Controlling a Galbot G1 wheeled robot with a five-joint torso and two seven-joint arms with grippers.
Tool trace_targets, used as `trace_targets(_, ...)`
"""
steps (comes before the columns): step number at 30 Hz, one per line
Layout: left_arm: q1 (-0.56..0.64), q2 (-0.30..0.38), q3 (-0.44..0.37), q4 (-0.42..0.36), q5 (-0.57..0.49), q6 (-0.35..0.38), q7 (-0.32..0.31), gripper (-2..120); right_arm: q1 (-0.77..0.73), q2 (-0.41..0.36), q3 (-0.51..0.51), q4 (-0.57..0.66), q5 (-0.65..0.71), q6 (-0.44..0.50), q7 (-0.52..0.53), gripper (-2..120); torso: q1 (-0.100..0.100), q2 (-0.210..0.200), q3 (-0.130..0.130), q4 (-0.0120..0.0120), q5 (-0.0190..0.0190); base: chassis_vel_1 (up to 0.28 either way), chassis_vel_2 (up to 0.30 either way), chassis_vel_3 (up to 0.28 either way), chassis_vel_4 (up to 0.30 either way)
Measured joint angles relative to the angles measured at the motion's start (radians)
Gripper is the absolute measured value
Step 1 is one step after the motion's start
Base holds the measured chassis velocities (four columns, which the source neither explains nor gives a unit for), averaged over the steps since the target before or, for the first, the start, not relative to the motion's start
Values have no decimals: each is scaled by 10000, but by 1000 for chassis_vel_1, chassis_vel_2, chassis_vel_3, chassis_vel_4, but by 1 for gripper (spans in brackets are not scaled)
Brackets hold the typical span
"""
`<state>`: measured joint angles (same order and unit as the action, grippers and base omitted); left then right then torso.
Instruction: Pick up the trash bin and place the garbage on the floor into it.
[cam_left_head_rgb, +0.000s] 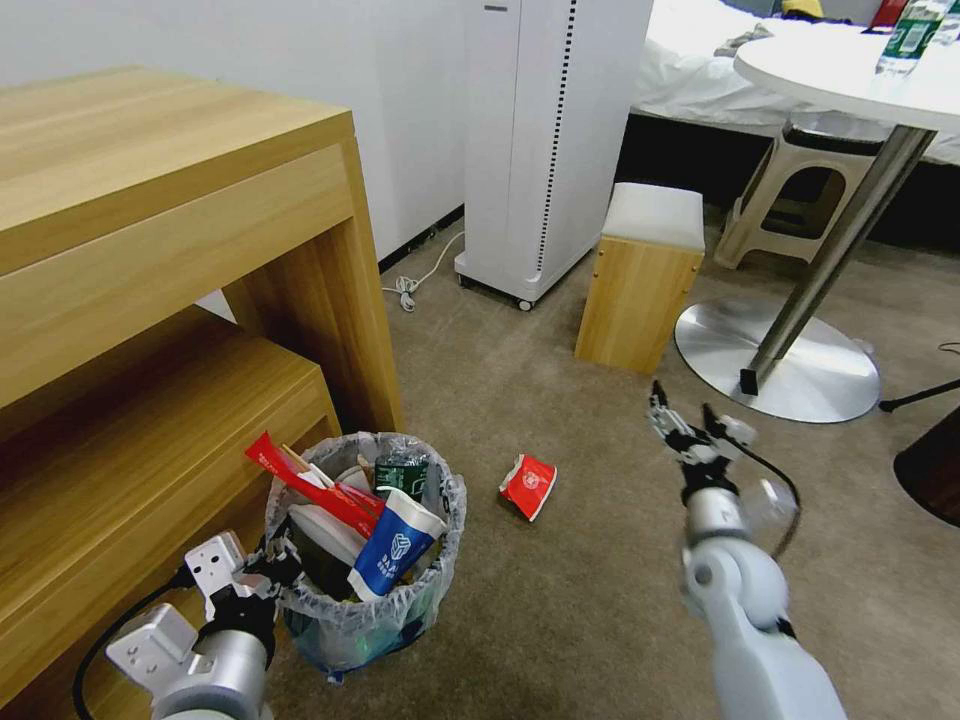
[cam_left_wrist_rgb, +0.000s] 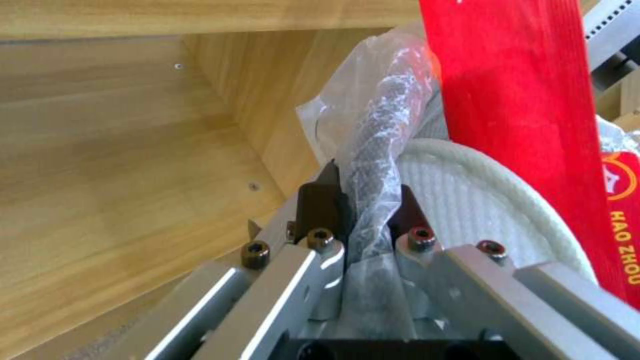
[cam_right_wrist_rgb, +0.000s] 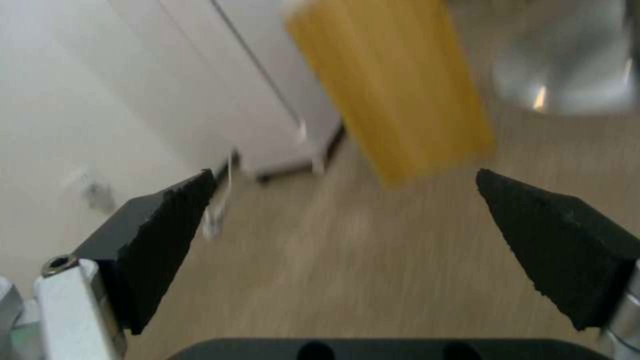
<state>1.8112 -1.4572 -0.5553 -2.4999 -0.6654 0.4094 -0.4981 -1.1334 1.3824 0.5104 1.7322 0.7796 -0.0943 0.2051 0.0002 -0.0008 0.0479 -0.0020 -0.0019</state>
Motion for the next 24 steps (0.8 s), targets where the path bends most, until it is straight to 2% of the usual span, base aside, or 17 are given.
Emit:
trace_targets(4, 27, -104, 60, 0, 300, 13, -7, 3, 909, 333, -666, -745, 1471, -1562, 1674, 100, 0, 0, 0, 0, -2, 0, 0, 0, 0)
trace_targets(5, 27, -104, 60, 0, 300, 13, -7, 3, 909, 333, -666, -745, 1471, -1562, 1674, 100, 0, 0, 0, 0, -2, 0, 0, 0, 0)
trace_targets(7, 49, -174, 111, 0, 503, 24, -11, 3, 1359, 624, -927, -1211, 1977, -2407, 2554, 100, -1, 0, 0, 1, -5, 0, 0, 0, 0)
trace_targets(8, 49, -174, 111, 0, 503, 24, -11, 3, 1359, 624, -927, -1211, 1977, -2407, 2554, 100, -1, 0, 0, 1, -5, 0, 0, 0, 0)
trace_targets(11, 49, -244, 128, 0, 687, 32, -11, 3, 1870, 986, -1180, -2038, 2273, -3235, 3337, 100, 0, 0, 0, 0, 0, 0, 0, 0, 0)
trace_targets(17, 75, -307, 80, 0, 805, 29, -11, 3, 2729, 1135, -1400, -3478, 2148, -3765, 3578, 100, 0, 0, 0, -1, -3, 0, 0, 0, 0)
trace_targets(20, 72, -332, 80, 0, 842, 23, -9, 3, 3051, 1145, -1487, -4016, 1975, -3755, 3414, 100, -1, 1, -1, -1, -5, 0, 0, 0, 0)
trace_targets(22, 62, -352, 82, 0, 912, 14, -5, 3, 3624, 1150, -1765, -5054, 1539, -3550, 2841, 100, -1, 0, 0, -2, -4, 0, 0, 0, 0)
trace_targets(24, 56, -355, 82, 0, 930, 12, -4, 3, 3832, 1159, -1874, -5350, 1423, -3506, 2647, 100, -1, 0, 1, -1, -2, 0, 0, 0, 0)
